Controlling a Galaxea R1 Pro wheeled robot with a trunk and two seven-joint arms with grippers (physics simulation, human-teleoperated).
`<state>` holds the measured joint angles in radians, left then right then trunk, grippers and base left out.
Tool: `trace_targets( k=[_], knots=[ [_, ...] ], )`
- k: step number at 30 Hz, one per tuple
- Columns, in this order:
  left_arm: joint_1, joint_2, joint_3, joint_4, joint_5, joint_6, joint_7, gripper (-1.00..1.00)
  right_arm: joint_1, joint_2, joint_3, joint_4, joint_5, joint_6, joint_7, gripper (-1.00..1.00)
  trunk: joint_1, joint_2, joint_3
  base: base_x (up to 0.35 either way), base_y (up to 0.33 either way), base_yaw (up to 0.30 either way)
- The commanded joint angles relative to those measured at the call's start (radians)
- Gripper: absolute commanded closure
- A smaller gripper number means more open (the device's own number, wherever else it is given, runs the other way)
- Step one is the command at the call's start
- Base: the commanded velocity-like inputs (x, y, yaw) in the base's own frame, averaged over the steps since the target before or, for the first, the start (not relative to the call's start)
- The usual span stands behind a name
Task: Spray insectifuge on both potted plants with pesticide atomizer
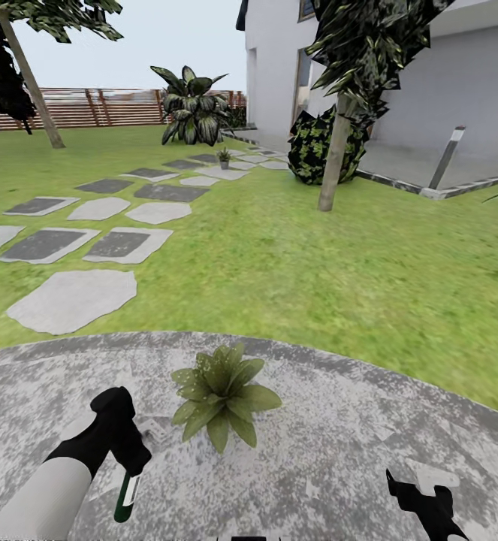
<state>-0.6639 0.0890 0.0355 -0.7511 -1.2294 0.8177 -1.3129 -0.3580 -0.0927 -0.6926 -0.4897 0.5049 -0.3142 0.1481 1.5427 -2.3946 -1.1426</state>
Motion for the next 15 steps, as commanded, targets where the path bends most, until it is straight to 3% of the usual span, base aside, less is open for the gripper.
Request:
trace_targets(
  k=[1,3,7,11,15],
  knots=[
    [-0.005,-0.001,0.001,-0.002,-0.008,0.011,-0.014,1.0,-0.001,0.001,-0.008,0.0,0.006,-0.005,0.008,-1.0,0.0,0.0,-0.001,-0.014,-0.007,0.002],
    [-0.012,-0.002,0.0,-0.002,-0.008,0.014,-0.029,1.0,-0.001,0.001,-0.008,0.0,0.006,-0.005,0.008,-1.0,0.0,0.0,-0.001,-0.007,-0.004,0.001],
    [-0.052,-0.009,-0.008,-0.003,-0.018,0.054,-0.137,1.0,-0.001,0.001,-0.008,-0.001,0.004,-0.005,0.008,-1.0,0.0,0.0,-0.001,-0.001,-0.001,0.156],
    [-0.073,-0.012,-0.01,-0.004,-0.02,0.063,-0.168,1.0,-0.001,0.001,-0.008,-0.001,0.006,-0.005,0.008,-1.0,0.0,0.0,-0.001,0.0,0.0,0.2],
    [-0.077,-0.012,-0.012,-0.005,-0.02,0.063,-0.194,1.0,-0.001,-0.001,-0.008,0.0,0.01,-0.003,0.009,-1.0,0.0,0.0,-0.001,0.0,0.0,0.037]
  ],
)
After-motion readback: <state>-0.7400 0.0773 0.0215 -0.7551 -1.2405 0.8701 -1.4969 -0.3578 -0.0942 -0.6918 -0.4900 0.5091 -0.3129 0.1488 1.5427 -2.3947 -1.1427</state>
